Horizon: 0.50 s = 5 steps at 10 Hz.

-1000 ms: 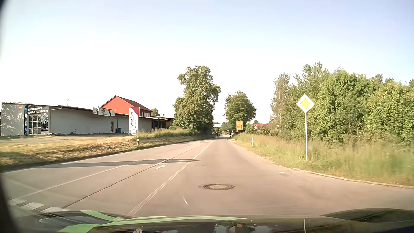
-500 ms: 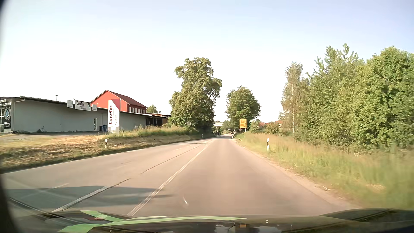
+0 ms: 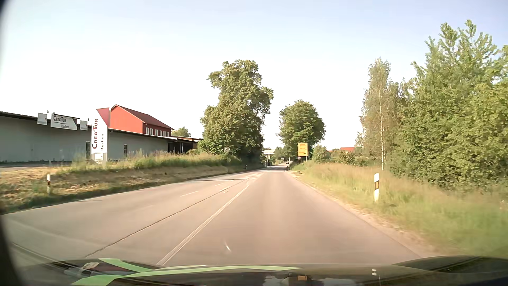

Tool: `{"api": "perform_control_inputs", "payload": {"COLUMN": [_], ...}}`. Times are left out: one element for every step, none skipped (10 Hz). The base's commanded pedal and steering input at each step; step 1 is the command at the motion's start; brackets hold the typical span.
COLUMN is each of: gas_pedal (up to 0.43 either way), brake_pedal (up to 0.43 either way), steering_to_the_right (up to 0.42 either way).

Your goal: Follow the waypoints while adhering to traffic rules and regulations

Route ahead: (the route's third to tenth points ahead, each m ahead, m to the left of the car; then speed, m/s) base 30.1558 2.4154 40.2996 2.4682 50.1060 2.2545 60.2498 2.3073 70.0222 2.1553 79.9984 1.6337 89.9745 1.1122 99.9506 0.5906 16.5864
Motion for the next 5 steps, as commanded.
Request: {"api": "perform_control_inputs", "payload": {"gas_pedal": [0.039,0.047,0.059,0.067,0.067], "brake_pedal": [0.0,0.0,0.0,0.0,0.0], "steering_to_the_right": [-0.002,-0.002,-0.002,-0.002,-0.001]}}
